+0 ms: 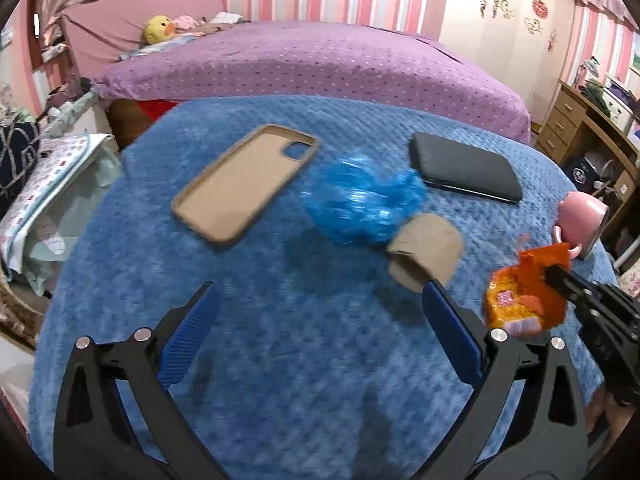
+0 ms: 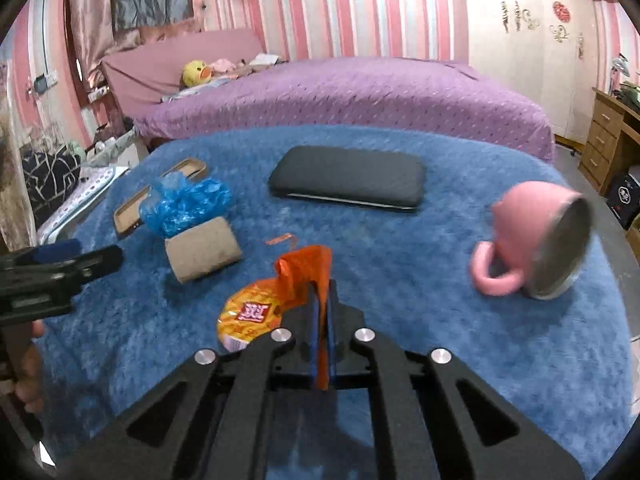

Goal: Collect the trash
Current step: 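Grasp the brown cardboard tube with the left tool while the right tool grasps the orange snack wrapper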

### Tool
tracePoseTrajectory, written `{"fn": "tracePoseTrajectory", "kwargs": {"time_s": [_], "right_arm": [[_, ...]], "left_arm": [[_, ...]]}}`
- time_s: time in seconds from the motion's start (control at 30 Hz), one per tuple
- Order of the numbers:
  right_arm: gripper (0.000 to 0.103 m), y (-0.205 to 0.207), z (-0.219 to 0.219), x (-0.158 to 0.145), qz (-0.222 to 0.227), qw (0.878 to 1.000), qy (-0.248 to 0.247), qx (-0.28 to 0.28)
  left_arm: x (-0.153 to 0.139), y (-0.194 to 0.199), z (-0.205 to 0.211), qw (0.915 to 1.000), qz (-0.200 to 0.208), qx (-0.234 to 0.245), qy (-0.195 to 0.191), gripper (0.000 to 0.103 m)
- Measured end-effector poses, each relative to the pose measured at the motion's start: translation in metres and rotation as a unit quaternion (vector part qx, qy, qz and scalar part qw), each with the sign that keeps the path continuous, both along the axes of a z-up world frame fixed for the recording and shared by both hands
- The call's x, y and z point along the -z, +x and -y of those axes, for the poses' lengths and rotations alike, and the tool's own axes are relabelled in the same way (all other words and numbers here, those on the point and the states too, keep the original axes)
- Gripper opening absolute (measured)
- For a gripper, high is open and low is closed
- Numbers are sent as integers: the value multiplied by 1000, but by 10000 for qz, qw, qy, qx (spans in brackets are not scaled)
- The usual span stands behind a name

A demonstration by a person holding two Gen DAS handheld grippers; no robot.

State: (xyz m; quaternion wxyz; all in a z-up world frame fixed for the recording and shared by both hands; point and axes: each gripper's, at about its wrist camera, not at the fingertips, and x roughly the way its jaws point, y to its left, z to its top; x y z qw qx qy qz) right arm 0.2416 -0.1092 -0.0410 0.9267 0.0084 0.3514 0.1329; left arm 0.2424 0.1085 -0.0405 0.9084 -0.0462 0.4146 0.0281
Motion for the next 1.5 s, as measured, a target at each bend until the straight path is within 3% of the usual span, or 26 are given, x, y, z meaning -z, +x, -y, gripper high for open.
{"fn": "tracePoseTrajectory", "kwargs": {"time_s": [0.13,0.33,0.5,0.67,0.87,1.17,1.4,1.5], "right_arm": [[3,-5,38,-2,-93,9995,-121,281],[3,-3,64,7,-220,9985,-235,445],[3,-7,68,11,-247,9988,-232,360],[3,-10,76,18,-302,9989,-146,337],[3,-23,86,12,-170,9991,-56,389],[3,-54,101,-1,77,9992,-43,384],[3,-84,126,-15,305,9985,-85,454],[3,-95,148,-19,317,9974,-19,646]], "left_arm": [[8,10,23,9998,-122,91,-124,97],[20,18,59,9998,-163,98,88,92],[24,24,71,9999,-57,74,99,70],[24,26,72,9996,76,233,-108,29],[21,16,78,9978,68,552,-349,6],[1,-26,87,9949,170,756,-644,1],[-4,-67,133,9944,183,917,-496,1],[-3,-94,167,9924,316,1169,-228,1]]}}
